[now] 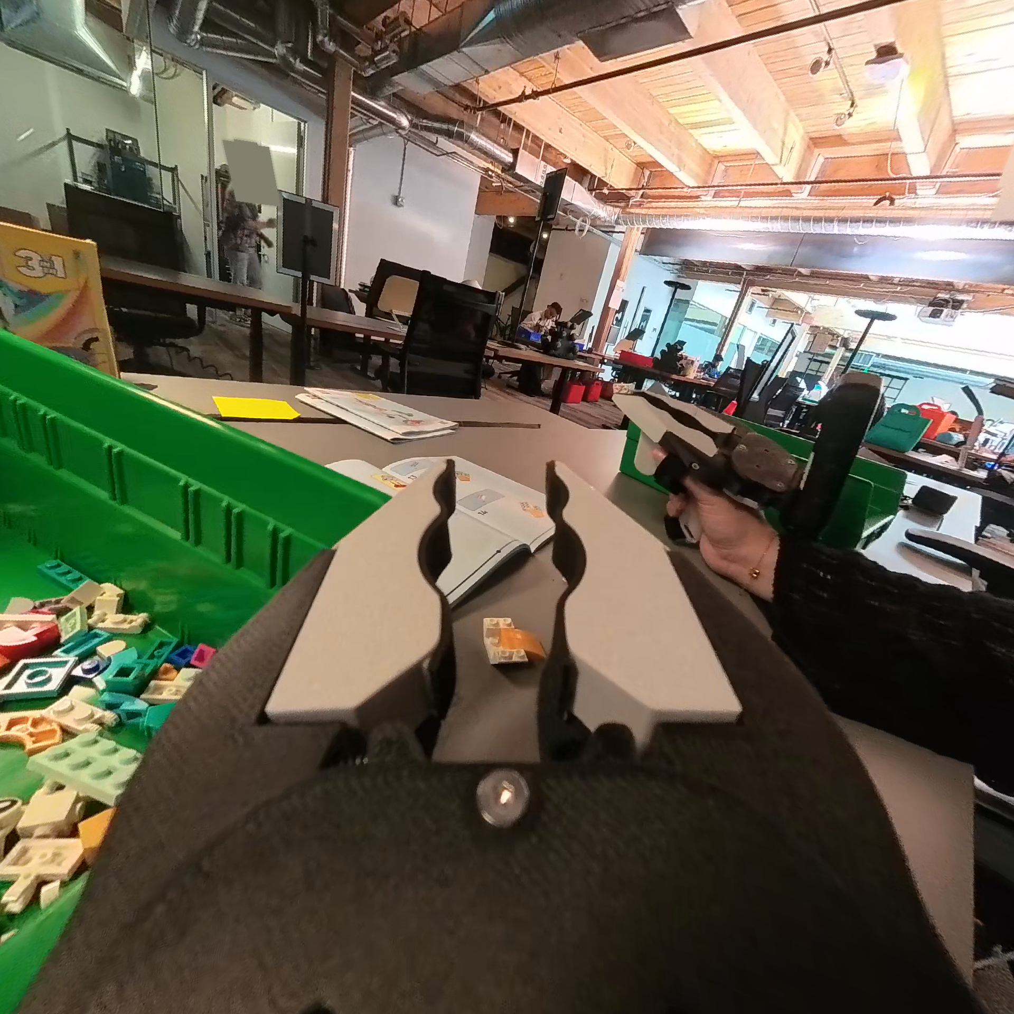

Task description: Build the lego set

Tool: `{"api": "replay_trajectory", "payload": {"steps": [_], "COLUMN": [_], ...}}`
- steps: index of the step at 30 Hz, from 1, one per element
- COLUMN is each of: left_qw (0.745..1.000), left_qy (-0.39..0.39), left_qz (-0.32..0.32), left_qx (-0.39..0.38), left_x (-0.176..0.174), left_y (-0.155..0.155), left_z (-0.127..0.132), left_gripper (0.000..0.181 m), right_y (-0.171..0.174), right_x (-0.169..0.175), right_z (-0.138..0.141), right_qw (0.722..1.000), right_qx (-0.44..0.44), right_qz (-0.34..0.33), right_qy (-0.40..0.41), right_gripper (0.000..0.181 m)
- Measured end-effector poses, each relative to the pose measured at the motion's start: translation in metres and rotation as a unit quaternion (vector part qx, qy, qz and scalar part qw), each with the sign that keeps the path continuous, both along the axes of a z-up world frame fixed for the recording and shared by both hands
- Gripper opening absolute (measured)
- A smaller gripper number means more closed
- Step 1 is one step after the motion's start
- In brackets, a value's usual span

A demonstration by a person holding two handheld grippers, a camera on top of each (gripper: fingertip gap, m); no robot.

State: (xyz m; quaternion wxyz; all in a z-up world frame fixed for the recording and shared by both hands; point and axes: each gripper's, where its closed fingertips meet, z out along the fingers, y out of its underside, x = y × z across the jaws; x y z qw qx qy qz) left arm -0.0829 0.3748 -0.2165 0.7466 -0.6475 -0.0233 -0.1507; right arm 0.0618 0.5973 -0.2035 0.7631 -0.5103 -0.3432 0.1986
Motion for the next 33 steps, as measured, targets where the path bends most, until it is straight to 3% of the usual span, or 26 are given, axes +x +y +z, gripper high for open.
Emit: {"api": "replay_trajectory", "payload": {"steps": [11, 22, 25, 27, 30, 33], "left_qw": [1.0, 1.0, 1.0, 1.0, 0.997, 0.991], "left_qy": [-0.008, -0.006, 0.006, 0.026, 0.065, 0.089], "left_qz": [-0.005, -0.006, -0.007, -0.014, -0.046, -0.095], "left_qx": [0.0, 0.0, 0.0, 0.001, 0.005, 0.006], "left_x": [-0.001, 0.0, 0.003, 0.009, 0.028, 0.051], "left_y": [0.0, 0.001, 0.0, 0.001, 0.0, -0.001], "left_z": [0.0, 0.0, 0.0, 0.0, 0.0, -0.002], "left_gripper": [0.032, 0.032, 0.032, 0.032, 0.033, 0.036], "right_y": [0.001, -0.007, -0.031, -0.067, -0.128, -0.167], "right_x": [0.004, -0.002, -0.019, -0.04, -0.069, -0.084], "right_z": [0.005, 0.004, 0.014, 0.02, 0.018, 0.006], "right_qw": [0.99, 0.995, 0.997, 0.985, 0.938, 0.889], "right_qx": [-0.081, -0.047, 0.049, 0.133, 0.289, 0.393], "right_qz": [0.077, 0.074, 0.061, 0.083, 0.111, 0.128], "right_qy": [0.085, 0.048, -0.019, -0.074, -0.154, -0.198], "right_gripper": [0.006, 0.006, 0.006, 0.006, 0.006, 0.007]}}
